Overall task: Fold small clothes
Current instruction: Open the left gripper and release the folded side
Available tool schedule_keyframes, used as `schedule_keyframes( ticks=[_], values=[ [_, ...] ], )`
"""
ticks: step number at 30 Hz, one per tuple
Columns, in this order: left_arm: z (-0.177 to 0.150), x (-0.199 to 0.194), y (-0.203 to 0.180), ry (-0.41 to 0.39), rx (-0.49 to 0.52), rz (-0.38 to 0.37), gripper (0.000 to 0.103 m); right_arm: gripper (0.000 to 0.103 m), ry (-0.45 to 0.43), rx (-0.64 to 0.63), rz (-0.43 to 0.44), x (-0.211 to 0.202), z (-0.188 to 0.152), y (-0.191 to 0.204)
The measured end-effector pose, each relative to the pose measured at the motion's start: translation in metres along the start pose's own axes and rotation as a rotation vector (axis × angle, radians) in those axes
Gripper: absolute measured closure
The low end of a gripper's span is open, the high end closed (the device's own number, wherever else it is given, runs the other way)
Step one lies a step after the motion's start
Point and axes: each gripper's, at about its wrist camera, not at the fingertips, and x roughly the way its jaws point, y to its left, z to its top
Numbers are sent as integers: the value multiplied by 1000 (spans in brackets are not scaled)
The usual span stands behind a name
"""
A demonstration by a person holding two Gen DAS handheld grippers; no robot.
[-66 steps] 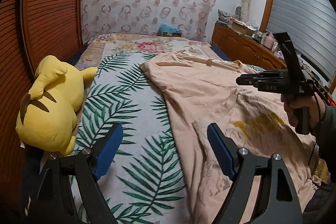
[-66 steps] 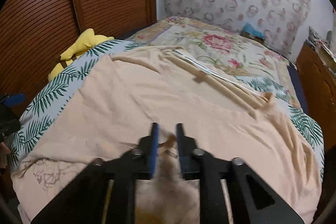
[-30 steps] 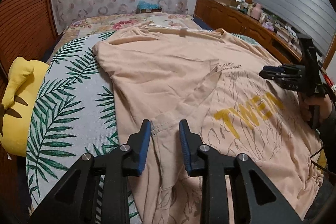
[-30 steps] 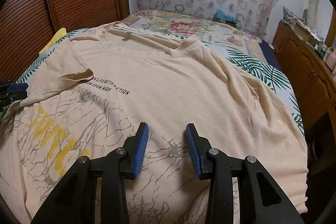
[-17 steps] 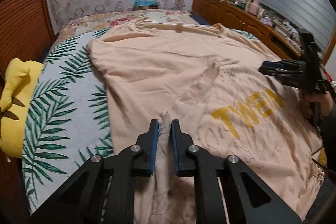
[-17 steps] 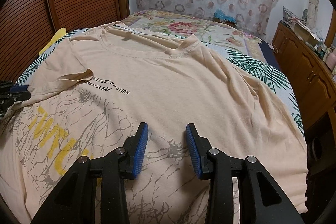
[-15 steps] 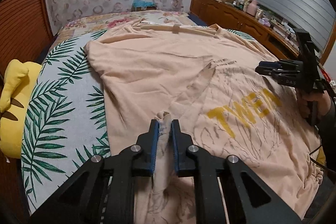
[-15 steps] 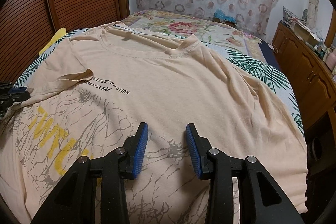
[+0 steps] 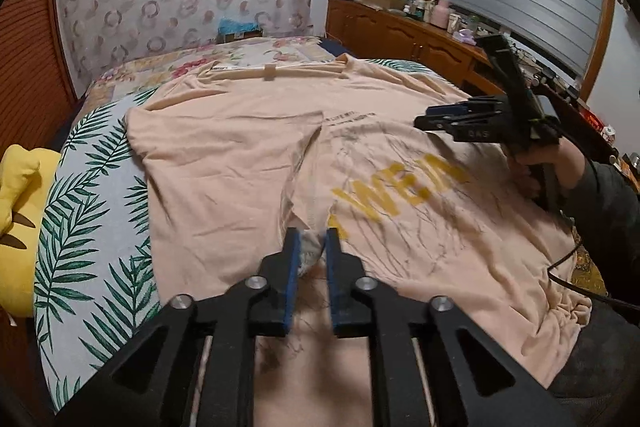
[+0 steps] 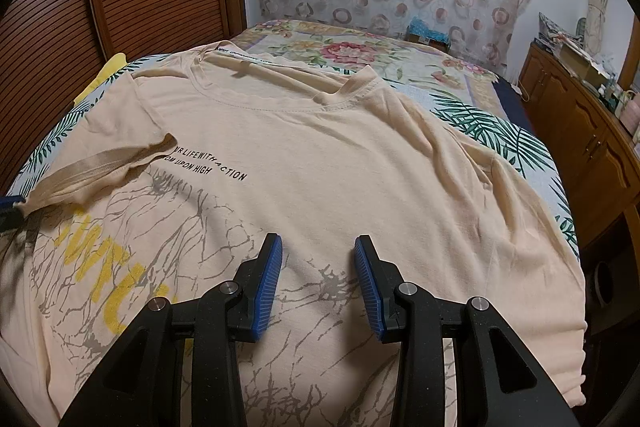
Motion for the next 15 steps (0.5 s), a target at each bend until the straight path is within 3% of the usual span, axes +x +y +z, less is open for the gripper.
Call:
schedule_keyframes(
  ticks=[3,7,12,14,15],
  values=[
    [0,-5,-2,-16,-1,-8,81,64,-1,1,-2,0,0,0],
    [2,-14,-2,-50,3,-3,61,64,-1,1,-2,0,0,0],
    [8,-20,4,-88,-10,33,53,63,0,8,8,-1,1,-5],
    [10,-24,8,-114,-20,53,40,63,4,19,19,-4,0,-8],
    [12,-26,10,-129,-25,58,29,63,-7,32,21,-9,0,-10]
  ],
)
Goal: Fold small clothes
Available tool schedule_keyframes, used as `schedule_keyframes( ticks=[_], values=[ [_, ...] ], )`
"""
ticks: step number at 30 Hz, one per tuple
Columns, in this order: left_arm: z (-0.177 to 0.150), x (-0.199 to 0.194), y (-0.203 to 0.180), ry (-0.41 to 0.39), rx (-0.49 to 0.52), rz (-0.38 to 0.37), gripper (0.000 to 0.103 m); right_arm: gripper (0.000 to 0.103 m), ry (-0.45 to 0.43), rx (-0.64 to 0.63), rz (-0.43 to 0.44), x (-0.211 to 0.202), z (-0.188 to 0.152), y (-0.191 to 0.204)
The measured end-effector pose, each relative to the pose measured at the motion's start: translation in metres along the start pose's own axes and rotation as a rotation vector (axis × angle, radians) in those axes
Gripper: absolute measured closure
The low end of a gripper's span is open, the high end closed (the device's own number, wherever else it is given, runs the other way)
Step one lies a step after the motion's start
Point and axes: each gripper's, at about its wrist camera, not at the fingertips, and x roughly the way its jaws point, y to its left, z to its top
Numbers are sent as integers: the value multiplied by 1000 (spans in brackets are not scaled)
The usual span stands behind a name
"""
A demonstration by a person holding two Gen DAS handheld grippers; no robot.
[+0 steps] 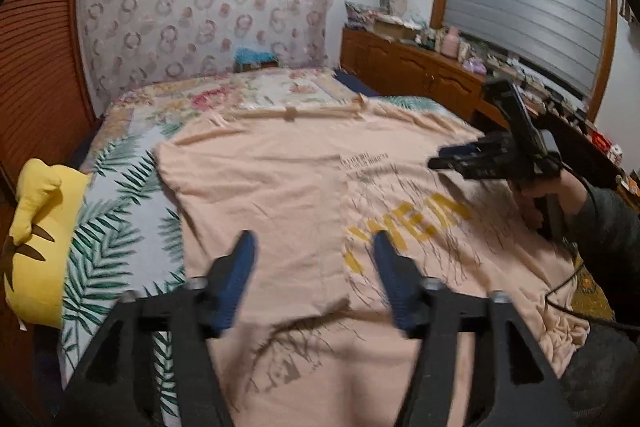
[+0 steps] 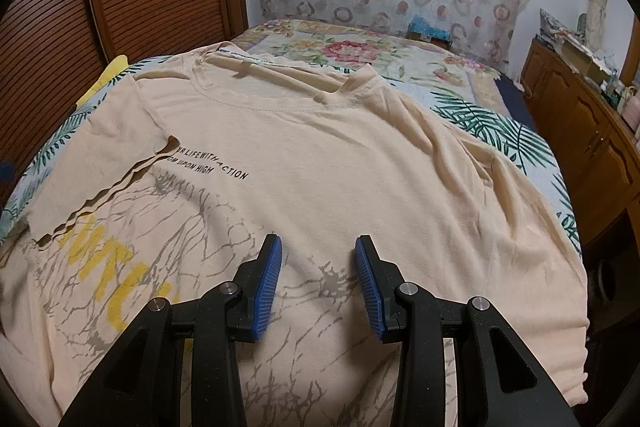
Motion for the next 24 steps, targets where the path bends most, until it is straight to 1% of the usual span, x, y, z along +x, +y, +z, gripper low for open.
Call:
schedule_keyframes(
  ticks=[1,5,6,7,9,13,16,19,20,24],
  values=[
    [2,-2,2,-17,-7,6,23,63,-20,15,5,-8,0,-3],
    [10,-5,7,-56,-18,40,21,62,-102,39,24,-48,2,-17],
    [11,-6,8,-65,-21,47,21,55,-122,46,19,-59,2,-22],
    [13,-6,8,-73,-23,52,21,47,-141,54,8,-71,2,-27],
    [14,-6,8,-81,-26,57,21,41,-177,60,-21,-93,0,-38],
    [14,-4,5,-84,-26,62,21,36,-232,74,-94,-139,-10,-60],
    [12,0,2,-71,-27,60,21,36,-260,87,-160,-167,-22,-77],
    [9,6,1,-57,-34,57,21,36,-251,85,-226,-184,-38,-92],
    [9,8,0,-51,-37,57,21,36,-235,90,-246,-185,-45,-99],
    [3,20,2,-22,-49,58,21,36,-132,127,-282,-163,-74,-116]
  ],
)
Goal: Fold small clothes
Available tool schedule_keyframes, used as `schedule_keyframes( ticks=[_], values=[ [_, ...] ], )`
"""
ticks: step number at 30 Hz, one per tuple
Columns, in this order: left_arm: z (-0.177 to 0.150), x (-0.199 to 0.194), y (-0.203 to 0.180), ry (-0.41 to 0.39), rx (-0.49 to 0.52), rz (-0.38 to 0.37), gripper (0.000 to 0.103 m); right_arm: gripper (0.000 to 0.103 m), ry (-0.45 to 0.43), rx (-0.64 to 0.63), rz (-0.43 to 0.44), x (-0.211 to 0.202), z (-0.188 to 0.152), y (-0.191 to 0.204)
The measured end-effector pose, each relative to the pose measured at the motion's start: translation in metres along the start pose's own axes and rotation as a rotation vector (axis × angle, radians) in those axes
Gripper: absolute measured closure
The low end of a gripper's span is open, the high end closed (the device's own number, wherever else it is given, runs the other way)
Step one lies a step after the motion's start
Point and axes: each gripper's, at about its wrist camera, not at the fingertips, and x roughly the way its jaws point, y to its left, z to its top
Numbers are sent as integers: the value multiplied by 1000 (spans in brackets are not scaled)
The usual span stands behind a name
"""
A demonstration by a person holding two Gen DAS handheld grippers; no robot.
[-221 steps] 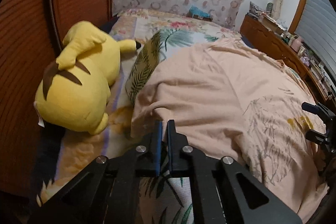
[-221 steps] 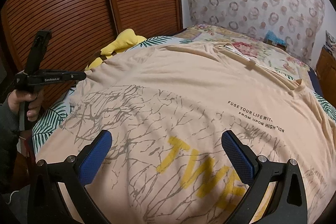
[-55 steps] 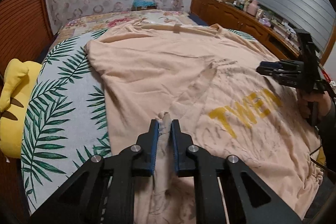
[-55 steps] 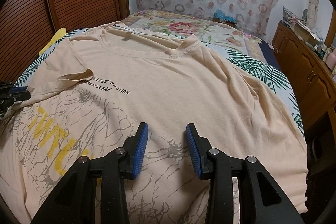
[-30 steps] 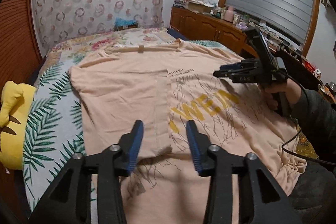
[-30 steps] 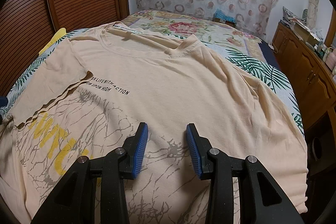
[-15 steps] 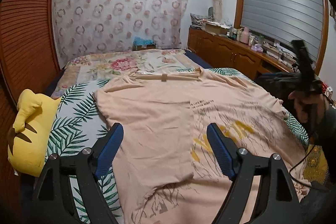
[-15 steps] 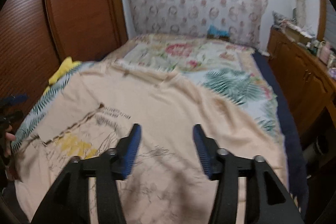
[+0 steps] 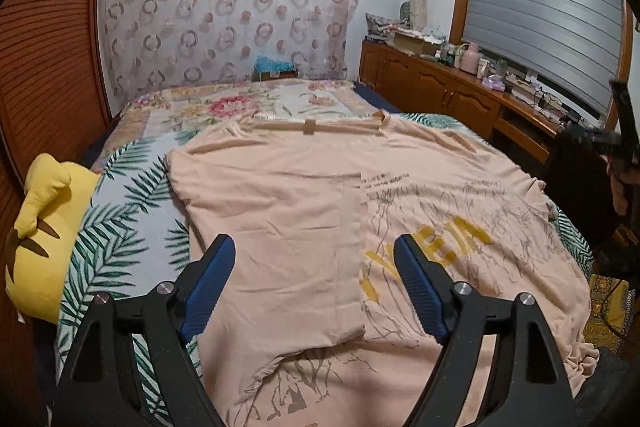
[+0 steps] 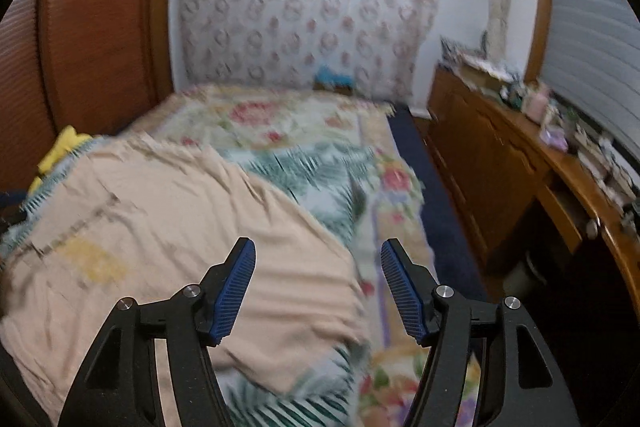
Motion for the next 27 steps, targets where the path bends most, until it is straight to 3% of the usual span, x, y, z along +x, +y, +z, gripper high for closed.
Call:
schedule_keyframes(
  ticks=[6,14,20,24,27],
  values=[
    [-7,17,2,54,-10,11,21,36,119,89,35,49,-35,-17],
    [-8,14,5,39,-38,17,21,37,186,176,101,85,-39,-40],
    [-7,7,5,24,-36,23,21,46,181,177,123,88,-38,-47],
    [-8,4,5,15,-39,25,21,62,174,153,140,89,-40,-40],
    [-8,2,5,10,-43,23,21,71,167,93,87,84,-41,-30]
  ],
)
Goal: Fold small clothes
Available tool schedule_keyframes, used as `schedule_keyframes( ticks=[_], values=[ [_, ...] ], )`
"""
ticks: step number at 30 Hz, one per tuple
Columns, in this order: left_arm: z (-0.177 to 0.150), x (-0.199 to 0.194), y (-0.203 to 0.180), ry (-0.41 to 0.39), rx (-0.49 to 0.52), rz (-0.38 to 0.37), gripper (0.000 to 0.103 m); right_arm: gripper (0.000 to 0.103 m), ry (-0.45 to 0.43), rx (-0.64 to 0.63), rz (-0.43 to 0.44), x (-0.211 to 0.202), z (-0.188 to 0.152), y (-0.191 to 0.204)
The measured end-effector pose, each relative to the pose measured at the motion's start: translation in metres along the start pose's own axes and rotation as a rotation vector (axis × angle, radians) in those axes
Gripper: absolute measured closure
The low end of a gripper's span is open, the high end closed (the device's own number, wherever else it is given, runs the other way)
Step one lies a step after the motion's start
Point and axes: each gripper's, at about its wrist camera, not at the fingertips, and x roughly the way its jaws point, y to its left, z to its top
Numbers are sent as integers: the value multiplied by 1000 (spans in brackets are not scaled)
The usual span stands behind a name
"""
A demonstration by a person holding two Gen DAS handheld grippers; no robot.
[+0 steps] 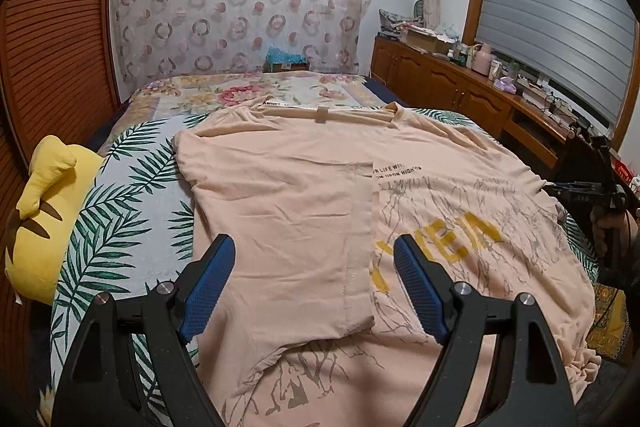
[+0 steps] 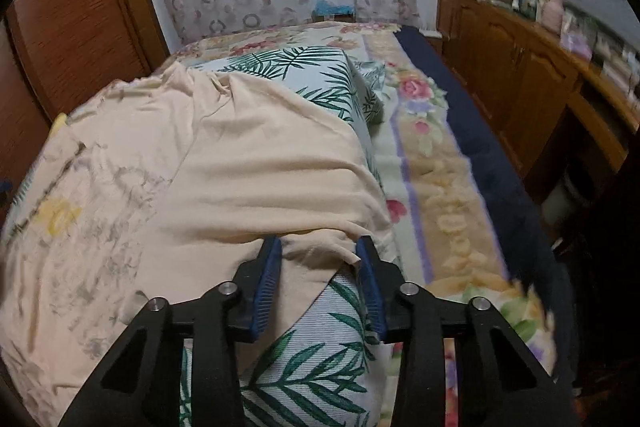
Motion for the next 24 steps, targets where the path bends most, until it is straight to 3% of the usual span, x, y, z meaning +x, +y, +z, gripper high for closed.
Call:
schedule_keyframes(
  ticks=[3,6,11,15,19,24],
  values=[
    [0,-1,0,-2,1,1,21,90,4,-53,-49,-3,0,6],
    [-1,-2,0,-5,-1,-1,21,98,2,-79,-51,-5,2,9],
    [-1,-3,0,-3,0,0,21,99,-70,-104,-25,-23,15,25],
    [-1,-3,0,-5,0,0,21,100,-146,-144,45,-44,31,59],
    [-2,-4,0,-6,-1,-1,21,99,-196,-216,157,-61,40,110],
    [-2,-8,-1,-10,-9,-1,21,99,-175,-254,313,-58,34,164]
  ],
)
